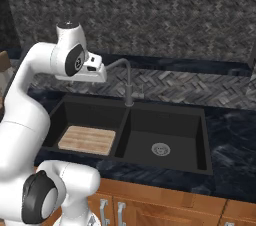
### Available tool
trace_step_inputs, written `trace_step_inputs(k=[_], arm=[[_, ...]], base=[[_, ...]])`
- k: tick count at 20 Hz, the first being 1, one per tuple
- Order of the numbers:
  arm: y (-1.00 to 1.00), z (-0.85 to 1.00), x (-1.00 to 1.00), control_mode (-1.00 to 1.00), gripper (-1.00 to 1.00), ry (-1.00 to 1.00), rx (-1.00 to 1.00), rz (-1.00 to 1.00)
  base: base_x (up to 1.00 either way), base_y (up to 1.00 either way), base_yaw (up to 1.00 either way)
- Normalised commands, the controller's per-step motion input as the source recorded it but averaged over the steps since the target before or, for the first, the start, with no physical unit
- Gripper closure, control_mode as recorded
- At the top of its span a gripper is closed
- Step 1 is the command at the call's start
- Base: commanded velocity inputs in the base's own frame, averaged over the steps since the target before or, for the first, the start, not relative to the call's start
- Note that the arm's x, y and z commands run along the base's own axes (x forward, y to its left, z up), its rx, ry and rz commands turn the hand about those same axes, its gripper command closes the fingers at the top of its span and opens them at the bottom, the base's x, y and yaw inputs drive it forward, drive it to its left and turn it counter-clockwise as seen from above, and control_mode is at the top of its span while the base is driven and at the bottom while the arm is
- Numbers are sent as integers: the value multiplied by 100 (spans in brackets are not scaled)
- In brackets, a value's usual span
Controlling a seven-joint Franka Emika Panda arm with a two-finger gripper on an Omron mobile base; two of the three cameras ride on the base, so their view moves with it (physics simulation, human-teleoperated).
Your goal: Turn on the sink faucet with hot water and rinse the cutting board for ten seconds, then turn off the faucet. Push the cutting board to reach the water if necessary.
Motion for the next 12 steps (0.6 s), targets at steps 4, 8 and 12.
trace_step_inputs(k=[4,8,12], arm=[[-19,36,0,-100,-100,0,6,0],[-44,18,0,-100,-100,-3,8,0],[-48,9,0,-100,-100,-7,8,0]], base=[[0,0,0],[0,0,0],[0,0,0]])
